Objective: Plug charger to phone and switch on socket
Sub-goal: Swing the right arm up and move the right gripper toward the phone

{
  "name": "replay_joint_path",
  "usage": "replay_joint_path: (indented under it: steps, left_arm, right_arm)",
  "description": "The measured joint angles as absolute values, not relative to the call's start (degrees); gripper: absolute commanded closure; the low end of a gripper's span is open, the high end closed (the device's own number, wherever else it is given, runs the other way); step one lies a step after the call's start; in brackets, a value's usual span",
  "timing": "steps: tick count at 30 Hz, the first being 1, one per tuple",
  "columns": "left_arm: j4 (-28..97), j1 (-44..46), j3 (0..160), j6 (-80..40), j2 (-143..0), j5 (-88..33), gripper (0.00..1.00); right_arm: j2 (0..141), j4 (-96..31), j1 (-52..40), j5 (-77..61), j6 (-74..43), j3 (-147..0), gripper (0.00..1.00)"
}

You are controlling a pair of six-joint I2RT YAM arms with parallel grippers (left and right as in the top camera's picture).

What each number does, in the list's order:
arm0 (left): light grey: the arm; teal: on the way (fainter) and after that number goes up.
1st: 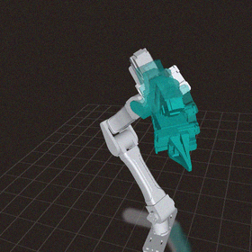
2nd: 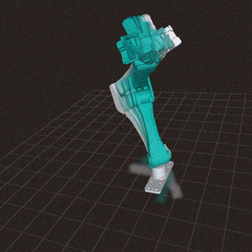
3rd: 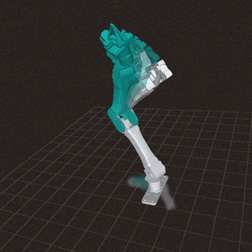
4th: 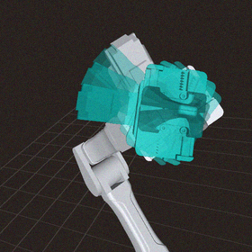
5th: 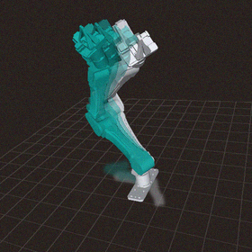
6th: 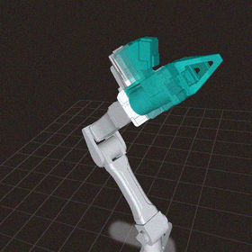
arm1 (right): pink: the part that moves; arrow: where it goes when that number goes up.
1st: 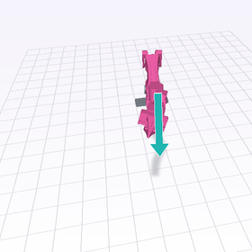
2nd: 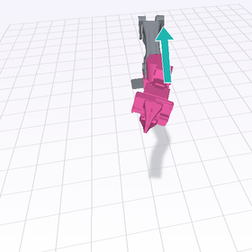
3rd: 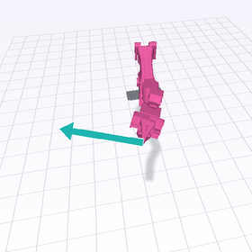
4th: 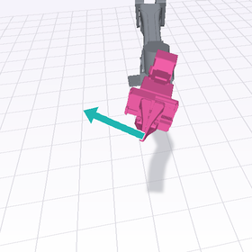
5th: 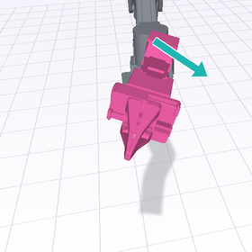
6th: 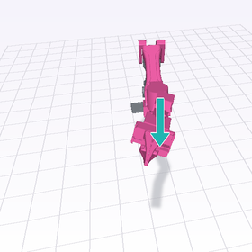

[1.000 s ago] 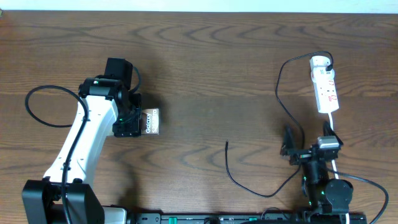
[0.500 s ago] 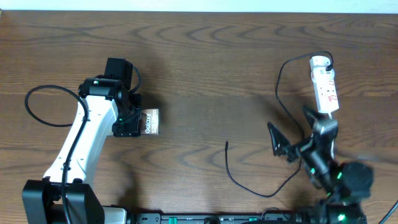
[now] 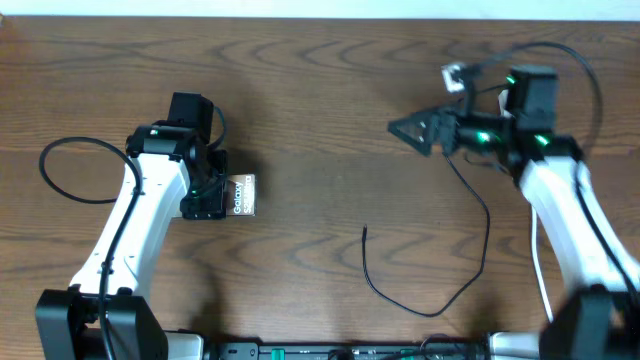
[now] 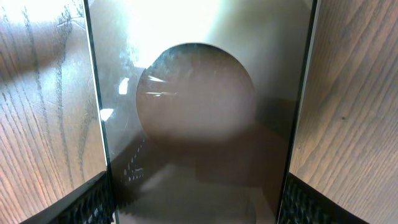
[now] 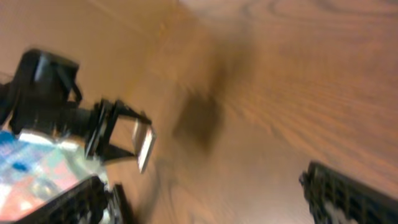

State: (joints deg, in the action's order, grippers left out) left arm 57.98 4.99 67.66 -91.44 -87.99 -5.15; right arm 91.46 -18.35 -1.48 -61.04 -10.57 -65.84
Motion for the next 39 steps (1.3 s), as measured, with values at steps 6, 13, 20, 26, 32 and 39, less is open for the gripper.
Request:
replay_joint_path:
  steps: [6,13,20,26,32,39]
  left_arm:
    - [58.0,5.0,67.7,-91.4,-88.0,-5.1,0.93]
    - [58.0,5.0,67.7,-91.4,-88.0,-5.2,0.93]
    - [58.0,5.0,67.7,-91.4,-88.0,-5.2,0.93]
    - [58.1,5.4,67.7,-91.4,-88.0,-5.2,0.93]
    - [58.0,6.8,67.7,-91.4,-88.0,-5.2,0.93]
    - [57.7,7.3,67.7,-91.5,-88.0,-6.7,0.93]
  right_arm:
    - [107.5,12.9,-4.8,-72.1,-30.7,-66.3,0.01]
    - [113.6,21.3,-23.0,-76.3,-41.6,-66.5,0.05]
    - [114.1,19.9,-30.7,-71.3,-43.7,-66.5,0.1]
    - [114.1,13.2,-33.8,-63.5,-42.7,-66.5,0.09]
    - [114.1,11.9,-37.8,-57.2,-41.6,-66.5,0.13]
    - [114.1,11.8,-39.3,-51.5,-41.3,-66.5,0.2]
